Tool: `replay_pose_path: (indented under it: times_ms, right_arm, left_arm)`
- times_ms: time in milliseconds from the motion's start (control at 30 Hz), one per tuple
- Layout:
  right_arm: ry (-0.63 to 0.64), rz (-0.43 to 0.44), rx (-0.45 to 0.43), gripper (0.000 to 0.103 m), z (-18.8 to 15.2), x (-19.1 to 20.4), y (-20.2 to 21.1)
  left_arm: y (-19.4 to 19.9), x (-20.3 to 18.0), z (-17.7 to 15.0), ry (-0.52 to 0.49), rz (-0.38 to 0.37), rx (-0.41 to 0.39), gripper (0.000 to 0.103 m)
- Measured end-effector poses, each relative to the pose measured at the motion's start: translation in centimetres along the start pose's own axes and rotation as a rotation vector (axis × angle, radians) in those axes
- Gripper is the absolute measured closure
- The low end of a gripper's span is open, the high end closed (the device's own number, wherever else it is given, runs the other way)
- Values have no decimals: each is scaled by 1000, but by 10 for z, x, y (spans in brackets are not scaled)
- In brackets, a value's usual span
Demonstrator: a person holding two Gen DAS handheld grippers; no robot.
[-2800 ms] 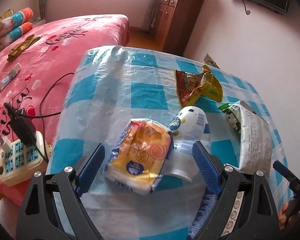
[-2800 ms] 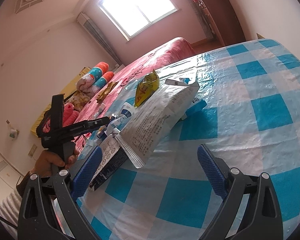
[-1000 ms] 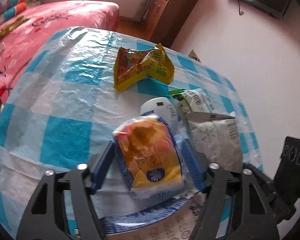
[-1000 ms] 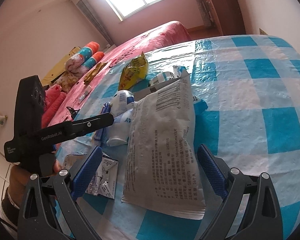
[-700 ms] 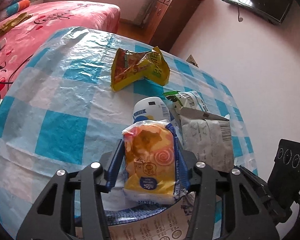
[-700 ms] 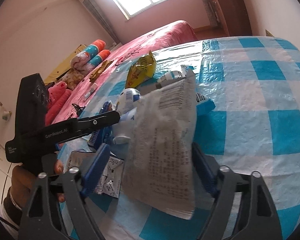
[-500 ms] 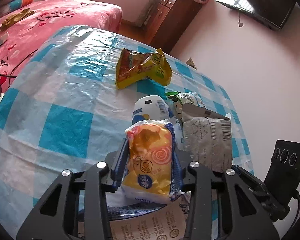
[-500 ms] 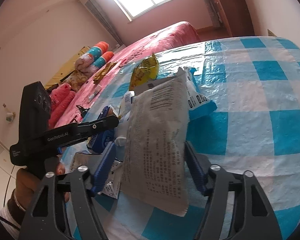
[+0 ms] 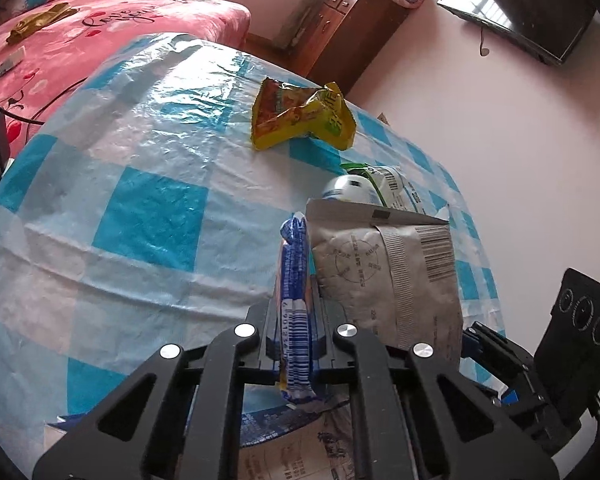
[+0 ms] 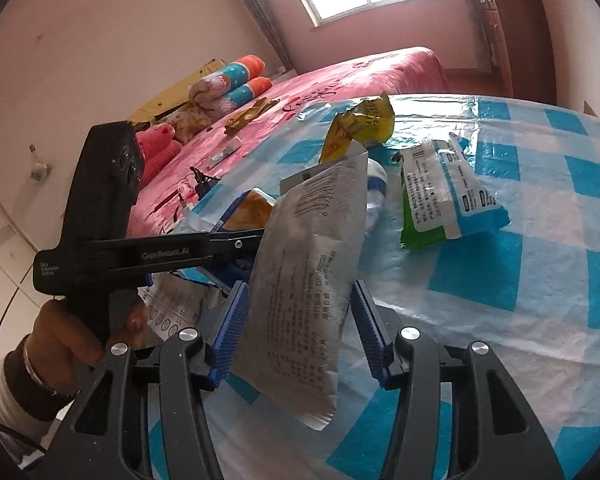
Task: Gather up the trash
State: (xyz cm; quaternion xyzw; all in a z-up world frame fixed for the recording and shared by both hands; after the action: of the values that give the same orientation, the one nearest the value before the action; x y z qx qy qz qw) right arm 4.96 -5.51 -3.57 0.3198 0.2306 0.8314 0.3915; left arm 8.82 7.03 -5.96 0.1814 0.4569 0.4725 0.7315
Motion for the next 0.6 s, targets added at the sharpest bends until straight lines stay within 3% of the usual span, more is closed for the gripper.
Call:
replay_pose_path:
  times_ms: [100,300,433,600]
  right_arm:
    - [-1,7,5,48,-1,2,-1]
    - [-40,85,-16,65,2,8,3]
    - [-78,148,-52,68,5,13,13]
    - [-87,137,-39,70,3,12,14]
  left_arm:
    - [2,-3,-3,-11,-1,-2,94]
    - [8,-13,-8,-26,-31,-14,94]
    - [16,-23,-11,-57,-34,-29,94]
    - [27,-29,-15,-63,-49,-46,94]
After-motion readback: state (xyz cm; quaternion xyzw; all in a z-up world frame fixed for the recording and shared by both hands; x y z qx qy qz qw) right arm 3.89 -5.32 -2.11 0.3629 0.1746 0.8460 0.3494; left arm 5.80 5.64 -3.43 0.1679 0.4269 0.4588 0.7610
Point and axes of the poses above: each gripper's, at about its wrist camera, not at the fingertips, and y roughly against the way its jaws point, x to its left, z to its top, the point moved 10 cm from there along -y, roughly the way its jaws point, and after that the axes turned 4 degrees about -z, right-handed, at the moved point
